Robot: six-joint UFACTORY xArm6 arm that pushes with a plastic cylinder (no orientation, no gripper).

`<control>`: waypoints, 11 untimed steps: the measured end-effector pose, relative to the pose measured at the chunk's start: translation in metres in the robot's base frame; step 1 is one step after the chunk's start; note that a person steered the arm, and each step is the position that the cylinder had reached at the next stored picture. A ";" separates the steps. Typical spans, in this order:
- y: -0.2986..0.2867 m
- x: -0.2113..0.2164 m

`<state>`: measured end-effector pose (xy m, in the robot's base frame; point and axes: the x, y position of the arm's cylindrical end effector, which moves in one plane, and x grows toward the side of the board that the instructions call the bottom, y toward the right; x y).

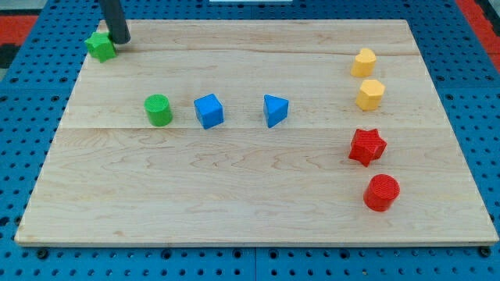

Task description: Move the green star to the center left side of the board

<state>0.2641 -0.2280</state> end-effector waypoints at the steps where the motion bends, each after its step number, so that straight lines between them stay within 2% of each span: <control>1: -0.001 -0.044; 2: -0.013 -0.072; 3: -0.037 -0.024; 5: -0.023 0.041; 6: -0.023 0.089; 7: -0.023 0.079; 8: -0.043 0.039; 10: -0.024 0.109; 11: -0.024 0.118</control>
